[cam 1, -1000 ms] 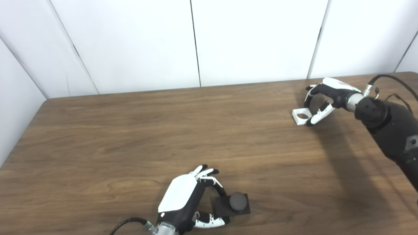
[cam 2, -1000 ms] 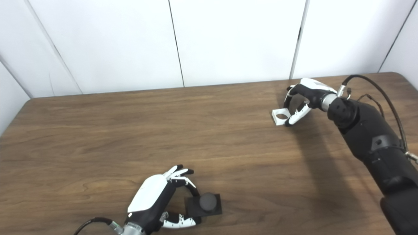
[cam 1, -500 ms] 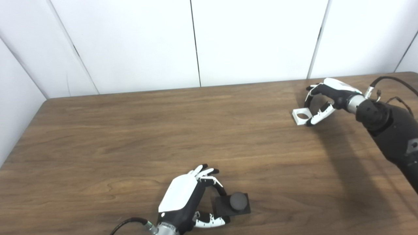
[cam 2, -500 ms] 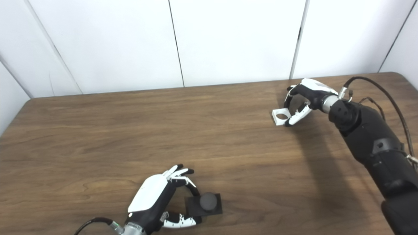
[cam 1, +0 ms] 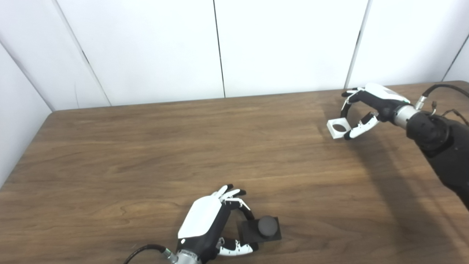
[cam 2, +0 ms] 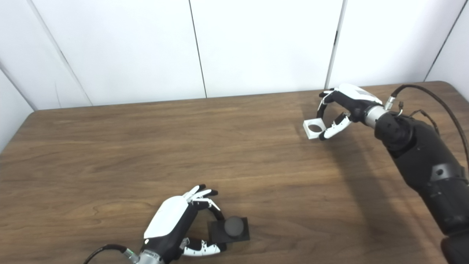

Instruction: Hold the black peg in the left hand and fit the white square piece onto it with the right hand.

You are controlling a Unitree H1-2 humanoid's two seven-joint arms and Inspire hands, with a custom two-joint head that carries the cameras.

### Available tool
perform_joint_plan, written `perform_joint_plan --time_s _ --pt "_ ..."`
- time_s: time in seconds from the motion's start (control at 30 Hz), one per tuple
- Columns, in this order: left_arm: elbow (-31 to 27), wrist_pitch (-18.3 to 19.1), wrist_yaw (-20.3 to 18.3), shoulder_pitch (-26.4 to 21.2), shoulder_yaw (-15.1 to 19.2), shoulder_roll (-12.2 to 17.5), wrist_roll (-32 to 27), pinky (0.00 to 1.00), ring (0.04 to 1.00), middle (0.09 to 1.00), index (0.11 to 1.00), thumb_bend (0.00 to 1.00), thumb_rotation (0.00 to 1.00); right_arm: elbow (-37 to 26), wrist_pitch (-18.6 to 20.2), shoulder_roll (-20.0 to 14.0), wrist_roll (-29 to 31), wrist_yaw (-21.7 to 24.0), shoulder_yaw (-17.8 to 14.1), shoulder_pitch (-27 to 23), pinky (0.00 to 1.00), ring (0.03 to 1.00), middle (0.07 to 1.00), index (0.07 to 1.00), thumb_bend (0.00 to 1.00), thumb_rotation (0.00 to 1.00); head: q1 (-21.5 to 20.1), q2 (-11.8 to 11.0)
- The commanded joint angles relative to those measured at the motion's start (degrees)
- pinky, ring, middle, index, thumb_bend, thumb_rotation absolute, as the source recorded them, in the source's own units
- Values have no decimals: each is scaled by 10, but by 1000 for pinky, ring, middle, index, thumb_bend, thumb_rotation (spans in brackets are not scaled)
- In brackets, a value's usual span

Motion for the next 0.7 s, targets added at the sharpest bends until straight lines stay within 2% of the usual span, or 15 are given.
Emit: perform_joint_plan --time_s 0.0,0.3,0.57,0.67 --pt "10 -3 6 -3 -1 -11 7 946 970 876 490 494 71 -39 -8 -17 6 4 -12 -20 923 994 914 489 525 143 0 0" --pt "15 -2 6 -4 1 -14 2 968 969 872 490 494 71 -175 6 -20 27 47 -30 15 943 1000 916 489 526 148 -1 0" --pt "17 -2 4 -8 -1 -16 3 973 969 870 490 494 72 -317 40 -11 67 92 -47 51 930 1000 934 489 525 148 4 0" --pt "18 -1 5 -9 -1 -17 6 973 967 869 490 494 72 -375 68 -10 73 112 -47 61 915 1000 936 489 526 148 5 0"
